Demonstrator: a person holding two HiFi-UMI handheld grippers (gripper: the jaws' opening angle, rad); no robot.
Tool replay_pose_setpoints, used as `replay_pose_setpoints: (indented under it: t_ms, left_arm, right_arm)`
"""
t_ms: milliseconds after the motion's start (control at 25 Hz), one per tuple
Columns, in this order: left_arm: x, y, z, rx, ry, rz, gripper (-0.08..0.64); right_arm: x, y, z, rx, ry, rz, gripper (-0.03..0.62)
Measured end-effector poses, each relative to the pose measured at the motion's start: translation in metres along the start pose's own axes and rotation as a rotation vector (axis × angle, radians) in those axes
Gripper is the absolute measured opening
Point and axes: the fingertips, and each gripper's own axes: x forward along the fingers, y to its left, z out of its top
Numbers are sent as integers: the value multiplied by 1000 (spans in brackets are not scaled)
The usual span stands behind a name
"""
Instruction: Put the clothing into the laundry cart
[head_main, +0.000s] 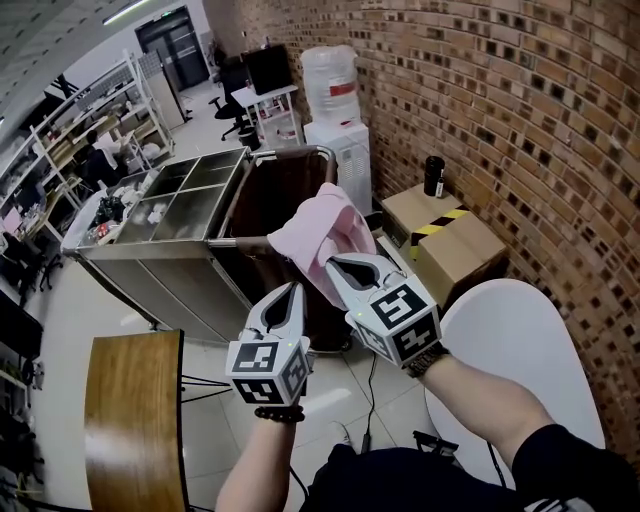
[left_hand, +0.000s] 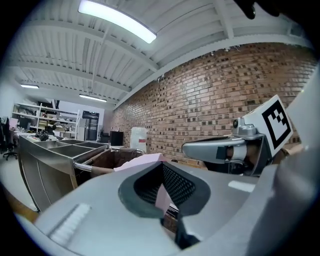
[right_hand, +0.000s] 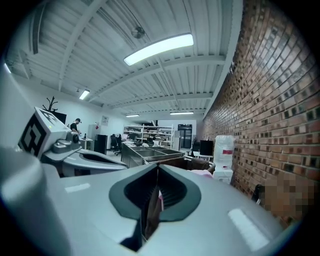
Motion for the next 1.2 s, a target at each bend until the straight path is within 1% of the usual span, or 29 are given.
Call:
replay_pose_setpoints:
  t_ms: [200, 600, 880, 1200]
  left_arm:
    - [-23, -26, 6, 14, -18, -3, 0]
    - [-52, -71, 23, 48, -43, -1, 0]
    - [-69, -89, 26, 60, -52, 7, 0]
    - [-80, -100, 25, 73, -45, 6, 0]
  right_arm:
    - [-35, 19, 6, -9, -21, -6, 2]
    - [-90, 40, 11, -9, -36, -6, 2]
    - [-113, 51, 13, -16, -53, -10, 0]
    - [-123, 62, 14, -16, -63, -2, 0]
